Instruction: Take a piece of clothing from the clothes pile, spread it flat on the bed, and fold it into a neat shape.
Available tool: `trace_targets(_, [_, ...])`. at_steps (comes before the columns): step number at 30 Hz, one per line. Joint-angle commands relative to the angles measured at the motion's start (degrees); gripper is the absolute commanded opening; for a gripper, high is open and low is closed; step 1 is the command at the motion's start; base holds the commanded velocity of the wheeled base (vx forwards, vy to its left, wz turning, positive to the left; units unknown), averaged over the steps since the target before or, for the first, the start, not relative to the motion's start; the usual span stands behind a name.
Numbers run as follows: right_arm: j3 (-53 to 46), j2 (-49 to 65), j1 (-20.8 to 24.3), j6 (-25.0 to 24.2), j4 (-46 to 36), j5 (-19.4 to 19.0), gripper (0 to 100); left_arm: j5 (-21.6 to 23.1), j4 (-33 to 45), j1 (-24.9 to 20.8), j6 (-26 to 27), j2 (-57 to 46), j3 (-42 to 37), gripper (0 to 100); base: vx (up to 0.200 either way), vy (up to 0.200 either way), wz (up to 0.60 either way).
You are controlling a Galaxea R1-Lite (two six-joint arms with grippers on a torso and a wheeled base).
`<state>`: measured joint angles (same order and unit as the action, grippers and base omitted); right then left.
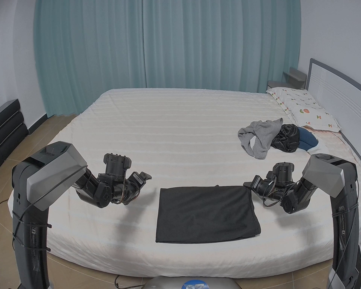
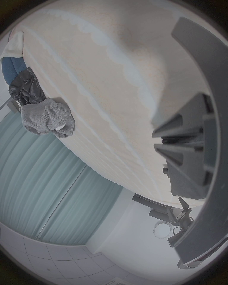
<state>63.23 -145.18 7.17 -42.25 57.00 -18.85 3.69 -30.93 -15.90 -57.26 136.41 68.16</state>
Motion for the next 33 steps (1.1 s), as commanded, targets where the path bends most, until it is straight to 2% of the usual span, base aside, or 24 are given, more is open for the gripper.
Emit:
trace_targets(1, [-0.65,0.51,-0.22,-0.2,0.13,-0.05,100,0.0,-0.01,-0.01,0.04,-0.01,-0.13,100,0.0,0.0,0.0])
trace_targets(4, [-0.92,0.95,-0.58,-1.08,0.21,-0.14,100,0.0,-0.01,-0.01,0.04,-0.09,-0.31,100,0.0,0.0,0.0])
trace_targets(7, [-0.92,2.18,-1.72,-5.3,0.39,-0.14,100,0.09,0.08,-0.01,0.04,-0.27,-0.57,100,0.0,0.0,0.0])
trace_targets(13, [-1.62,3.41,-2.86,-9.95,0.48,-0.14,100,0.0,0.08,-0.01,0.04,-0.36,-0.66,100,0.0,0.0,0.0])
trace_targets(18, [-1.53,3.5,-2.95,-11.27,0.57,-0.14,100,0.09,0.17,-0.01,0.04,-0.45,-0.75,100,0.0,0.0,0.0])
trace_targets(24, [-1.45,3.5,-3.56,-12.85,0.65,-0.23,100,0.0,0.17,-0.1,0.04,-0.53,-0.75,100,-0.2,0.0,0.0])
trace_targets(33, [-1.09,3.41,-3.65,-13.56,0.65,-0.23,100,0.17,0.17,-0.1,-0.4,-0.62,-0.39,100,0.0,0.0,0.0])
